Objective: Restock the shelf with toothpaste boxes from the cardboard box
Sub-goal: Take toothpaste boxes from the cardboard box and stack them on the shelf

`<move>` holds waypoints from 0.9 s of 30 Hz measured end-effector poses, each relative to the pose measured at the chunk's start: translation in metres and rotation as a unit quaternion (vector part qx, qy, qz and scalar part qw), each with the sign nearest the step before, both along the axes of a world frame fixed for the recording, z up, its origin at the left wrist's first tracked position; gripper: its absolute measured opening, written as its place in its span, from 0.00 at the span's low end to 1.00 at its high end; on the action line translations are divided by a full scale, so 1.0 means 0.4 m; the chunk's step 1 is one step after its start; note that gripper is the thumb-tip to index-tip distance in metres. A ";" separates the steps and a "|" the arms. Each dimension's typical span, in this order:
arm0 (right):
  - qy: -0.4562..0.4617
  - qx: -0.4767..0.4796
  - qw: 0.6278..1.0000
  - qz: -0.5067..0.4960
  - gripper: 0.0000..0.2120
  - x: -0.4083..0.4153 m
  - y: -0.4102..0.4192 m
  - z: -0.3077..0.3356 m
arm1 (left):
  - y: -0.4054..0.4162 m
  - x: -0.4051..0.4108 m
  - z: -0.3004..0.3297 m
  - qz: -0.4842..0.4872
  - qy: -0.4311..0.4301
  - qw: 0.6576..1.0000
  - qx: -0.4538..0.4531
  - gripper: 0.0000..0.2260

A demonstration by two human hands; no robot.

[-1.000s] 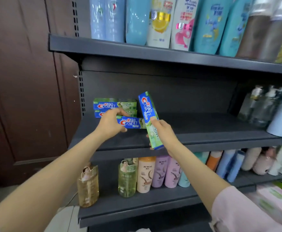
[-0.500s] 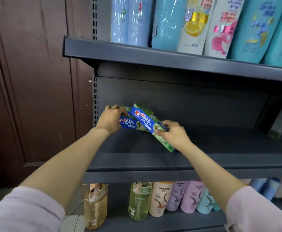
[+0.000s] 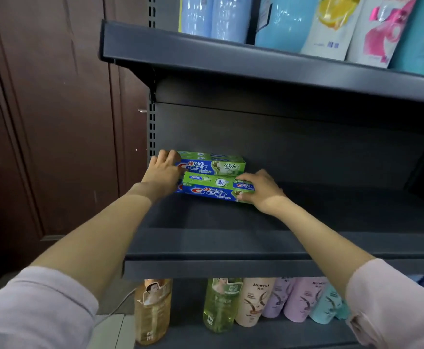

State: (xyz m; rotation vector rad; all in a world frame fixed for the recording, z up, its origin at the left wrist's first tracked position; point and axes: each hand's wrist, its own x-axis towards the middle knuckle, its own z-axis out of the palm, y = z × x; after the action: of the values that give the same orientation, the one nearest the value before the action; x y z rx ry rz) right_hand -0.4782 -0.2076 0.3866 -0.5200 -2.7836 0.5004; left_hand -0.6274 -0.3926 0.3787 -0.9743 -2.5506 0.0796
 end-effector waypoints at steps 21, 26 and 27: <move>0.080 0.031 0.994 0.064 0.20 -0.145 -0.045 0.013 | -0.022 0.020 0.022 -0.017 -0.185 0.966 0.181 0.23; 0.114 0.066 0.991 0.003 0.19 -0.165 -0.027 -0.003 | 0.003 0.008 0.031 -0.011 -0.075 0.984 0.160 0.21; 0.118 0.067 0.991 -0.002 0.19 -0.166 -0.026 -0.008 | 0.006 0.006 0.029 -0.008 -0.070 0.987 0.145 0.21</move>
State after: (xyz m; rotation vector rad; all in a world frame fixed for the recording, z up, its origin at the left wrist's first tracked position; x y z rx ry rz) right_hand -0.5446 -0.2180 0.3834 -0.4082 -2.5674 0.3461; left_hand -0.6250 -0.3903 0.3904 -0.9116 -2.5825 -0.3682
